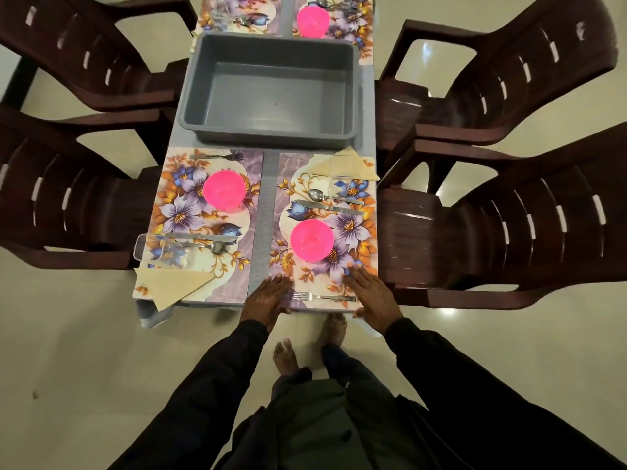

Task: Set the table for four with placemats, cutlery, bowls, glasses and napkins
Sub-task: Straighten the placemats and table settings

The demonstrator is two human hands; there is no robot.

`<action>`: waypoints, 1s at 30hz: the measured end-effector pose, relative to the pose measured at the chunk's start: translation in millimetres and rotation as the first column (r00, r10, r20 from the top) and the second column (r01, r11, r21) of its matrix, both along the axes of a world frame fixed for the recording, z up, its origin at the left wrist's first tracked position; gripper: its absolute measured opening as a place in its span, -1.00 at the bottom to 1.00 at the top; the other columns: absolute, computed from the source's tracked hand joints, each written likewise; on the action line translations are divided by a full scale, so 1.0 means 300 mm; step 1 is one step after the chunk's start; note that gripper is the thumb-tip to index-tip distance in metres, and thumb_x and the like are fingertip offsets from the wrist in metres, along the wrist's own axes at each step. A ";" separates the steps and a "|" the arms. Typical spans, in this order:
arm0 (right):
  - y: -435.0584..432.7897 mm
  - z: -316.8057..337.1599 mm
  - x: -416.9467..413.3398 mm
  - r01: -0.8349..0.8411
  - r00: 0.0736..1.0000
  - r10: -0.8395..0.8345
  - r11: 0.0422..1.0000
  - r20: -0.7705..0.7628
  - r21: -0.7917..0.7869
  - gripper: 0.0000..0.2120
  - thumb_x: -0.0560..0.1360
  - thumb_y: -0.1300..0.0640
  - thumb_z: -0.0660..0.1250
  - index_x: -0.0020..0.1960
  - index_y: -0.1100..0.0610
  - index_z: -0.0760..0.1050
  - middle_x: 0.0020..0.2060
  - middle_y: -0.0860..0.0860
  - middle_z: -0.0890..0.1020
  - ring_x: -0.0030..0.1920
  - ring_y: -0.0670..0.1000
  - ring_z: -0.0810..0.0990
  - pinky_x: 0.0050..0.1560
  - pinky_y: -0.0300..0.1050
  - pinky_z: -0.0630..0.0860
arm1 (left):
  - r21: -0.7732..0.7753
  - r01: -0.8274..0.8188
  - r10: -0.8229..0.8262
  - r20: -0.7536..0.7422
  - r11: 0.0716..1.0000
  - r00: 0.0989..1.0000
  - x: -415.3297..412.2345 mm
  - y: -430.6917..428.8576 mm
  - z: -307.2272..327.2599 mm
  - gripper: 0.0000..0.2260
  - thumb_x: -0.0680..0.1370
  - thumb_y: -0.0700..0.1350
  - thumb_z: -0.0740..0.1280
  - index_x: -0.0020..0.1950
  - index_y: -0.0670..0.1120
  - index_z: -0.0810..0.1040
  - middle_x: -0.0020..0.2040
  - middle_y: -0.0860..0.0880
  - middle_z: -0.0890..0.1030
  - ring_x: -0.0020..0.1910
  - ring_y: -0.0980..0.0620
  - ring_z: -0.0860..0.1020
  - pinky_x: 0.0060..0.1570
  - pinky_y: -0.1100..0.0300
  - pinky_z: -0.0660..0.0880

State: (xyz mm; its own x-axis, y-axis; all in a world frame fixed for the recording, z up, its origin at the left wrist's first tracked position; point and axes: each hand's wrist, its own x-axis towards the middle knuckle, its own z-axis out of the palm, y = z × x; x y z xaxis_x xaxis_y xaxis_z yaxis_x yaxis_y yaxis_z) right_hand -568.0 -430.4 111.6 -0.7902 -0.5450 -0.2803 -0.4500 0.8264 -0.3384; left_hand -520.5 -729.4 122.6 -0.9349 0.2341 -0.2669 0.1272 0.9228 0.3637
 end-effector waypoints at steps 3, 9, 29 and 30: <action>-0.035 0.014 0.013 0.042 0.999 -0.043 0.998 -0.005 -0.049 -0.25 0.41 0.05 0.59 0.50 0.19 0.38 0.51 0.18 0.38 0.54 0.25 0.29 0.49 0.18 0.34 | 0.015 -0.024 0.024 0.021 1.000 1.000 0.009 0.007 0.002 -0.26 0.19 -0.10 0.73 0.35 -0.08 0.60 0.29 -0.08 0.64 0.29 -0.10 0.60 0.31 -0.02 0.32; -0.141 0.016 0.026 0.037 0.998 -0.041 0.995 -0.045 -0.093 -0.75 0.42 0.24 0.53 0.09 0.17 0.65 0.04 0.10 0.63 0.06 0.16 0.60 0.10 0.05 0.54 | 0.086 -0.092 0.094 -0.021 0.992 0.995 0.012 0.019 0.003 -0.38 0.38 -0.14 0.63 0.41 -0.12 0.54 0.35 -0.14 0.60 0.34 -0.18 0.56 0.36 -0.05 0.31; -0.127 0.050 -0.047 0.268 0.955 -0.294 0.906 -0.033 -0.328 -0.74 0.56 0.12 0.43 0.21 0.18 0.57 0.12 0.12 0.63 0.18 0.15 0.58 0.33 0.05 0.49 | 0.098 -0.179 0.187 -0.079 0.979 0.979 -0.027 -0.002 0.082 -0.44 0.37 -0.12 0.64 0.33 -0.16 0.60 0.30 -0.15 0.63 0.32 -0.16 0.58 0.37 -0.03 0.34; -0.131 0.061 -0.077 0.309 0.940 -0.340 0.884 -0.030 -0.351 -0.67 0.56 0.09 0.43 0.28 0.17 0.54 0.19 0.13 0.61 0.25 0.15 0.56 0.38 0.07 0.46 | 0.091 -0.212 0.218 -0.063 0.973 0.974 -0.044 -0.005 0.088 -0.45 0.41 -0.09 0.61 0.36 -0.14 0.59 0.33 -0.13 0.61 0.35 -0.14 0.55 0.40 0.00 0.31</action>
